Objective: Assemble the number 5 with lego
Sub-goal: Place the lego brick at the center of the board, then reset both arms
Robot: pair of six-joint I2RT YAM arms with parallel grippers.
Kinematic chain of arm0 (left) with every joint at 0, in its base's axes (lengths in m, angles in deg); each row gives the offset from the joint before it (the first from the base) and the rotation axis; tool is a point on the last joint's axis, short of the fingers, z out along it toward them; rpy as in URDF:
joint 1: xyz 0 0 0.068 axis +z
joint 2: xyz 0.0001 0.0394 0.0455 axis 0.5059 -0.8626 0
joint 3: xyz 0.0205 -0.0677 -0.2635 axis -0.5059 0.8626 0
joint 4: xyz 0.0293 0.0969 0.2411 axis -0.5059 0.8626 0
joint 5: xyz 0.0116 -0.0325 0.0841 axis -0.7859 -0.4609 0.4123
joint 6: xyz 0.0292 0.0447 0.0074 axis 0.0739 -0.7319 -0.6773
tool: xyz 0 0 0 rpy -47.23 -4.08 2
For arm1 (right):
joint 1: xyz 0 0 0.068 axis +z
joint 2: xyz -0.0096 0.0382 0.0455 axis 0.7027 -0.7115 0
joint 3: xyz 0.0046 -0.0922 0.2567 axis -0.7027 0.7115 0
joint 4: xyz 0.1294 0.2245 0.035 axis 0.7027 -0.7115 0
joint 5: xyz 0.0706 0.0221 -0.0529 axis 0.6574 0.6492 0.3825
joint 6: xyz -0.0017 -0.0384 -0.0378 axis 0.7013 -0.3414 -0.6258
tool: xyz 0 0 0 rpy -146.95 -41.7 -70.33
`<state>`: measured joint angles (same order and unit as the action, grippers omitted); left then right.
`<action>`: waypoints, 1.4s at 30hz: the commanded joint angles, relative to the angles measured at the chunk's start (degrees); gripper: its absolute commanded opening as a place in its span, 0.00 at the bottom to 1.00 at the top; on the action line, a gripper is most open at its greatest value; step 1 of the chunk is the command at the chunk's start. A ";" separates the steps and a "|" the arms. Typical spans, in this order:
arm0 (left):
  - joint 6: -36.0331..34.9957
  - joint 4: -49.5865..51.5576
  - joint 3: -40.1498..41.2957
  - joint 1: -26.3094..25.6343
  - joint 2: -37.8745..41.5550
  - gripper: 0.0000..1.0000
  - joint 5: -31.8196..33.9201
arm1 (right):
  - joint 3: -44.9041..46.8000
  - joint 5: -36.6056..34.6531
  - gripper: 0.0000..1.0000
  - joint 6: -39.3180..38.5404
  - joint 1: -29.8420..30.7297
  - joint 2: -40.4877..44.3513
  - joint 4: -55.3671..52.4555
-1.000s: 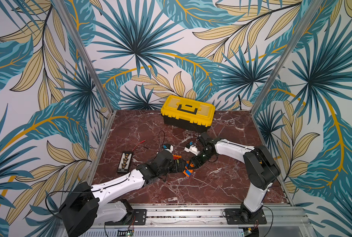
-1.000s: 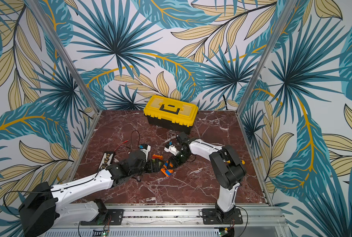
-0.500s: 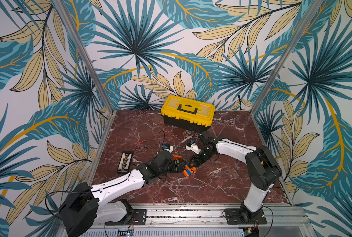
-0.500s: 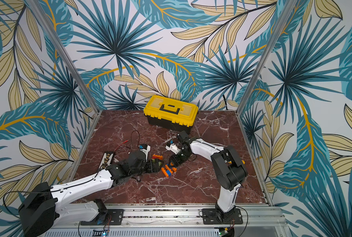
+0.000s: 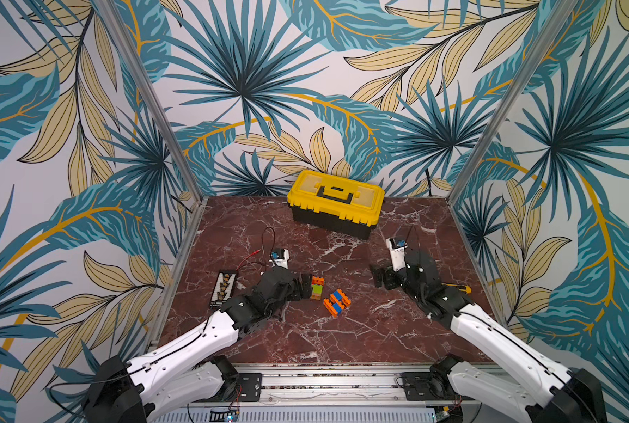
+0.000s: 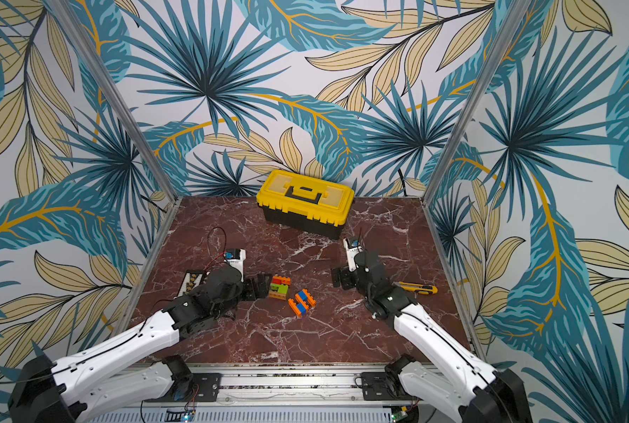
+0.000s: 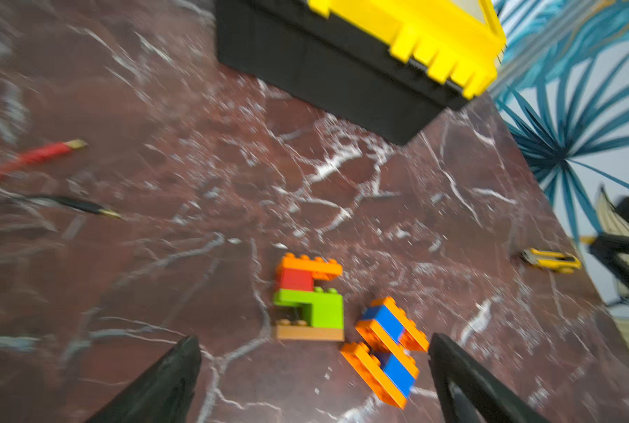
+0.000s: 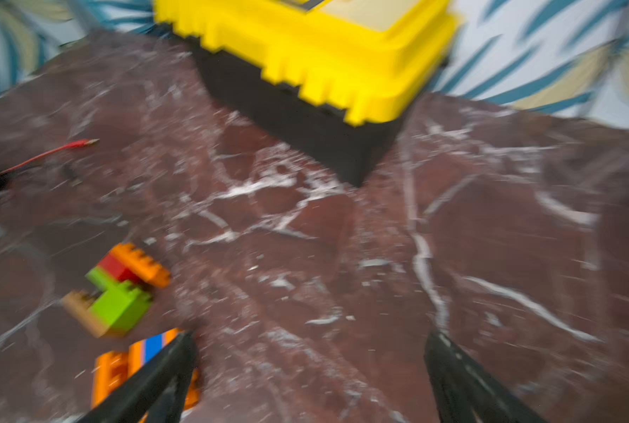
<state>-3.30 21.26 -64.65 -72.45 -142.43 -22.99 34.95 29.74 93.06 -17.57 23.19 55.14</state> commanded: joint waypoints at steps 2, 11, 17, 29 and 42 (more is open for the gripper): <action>-9.62 0.51 2.20 4.86 3.87 1.00 18.06 | 8.19 -25.34 0.99 1.97 -2.59 2.95 9.55; -25.39 -17.52 8.45 21.20 -0.69 1.00 28.27 | 11.78 -23.29 0.99 5.27 -13.40 -13.55 22.96; -33.71 -39.32 15.50 25.89 -10.83 1.00 23.57 | 8.48 -13.85 0.99 -1.28 -17.64 -23.02 33.12; -36.02 -63.68 16.94 33.19 -23.93 1.00 10.68 | 6.03 -1.38 0.99 -2.11 -22.59 -26.59 35.24; -33.44 -72.20 17.42 41.62 -33.28 1.00 -4.84 | 13.82 8.15 0.99 -5.20 -24.33 -33.81 60.01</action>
<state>-37.88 -48.12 -48.14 -32.02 -176.28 -23.45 45.88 33.87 89.89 -41.72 -8.90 104.49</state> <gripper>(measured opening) 0.997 0.992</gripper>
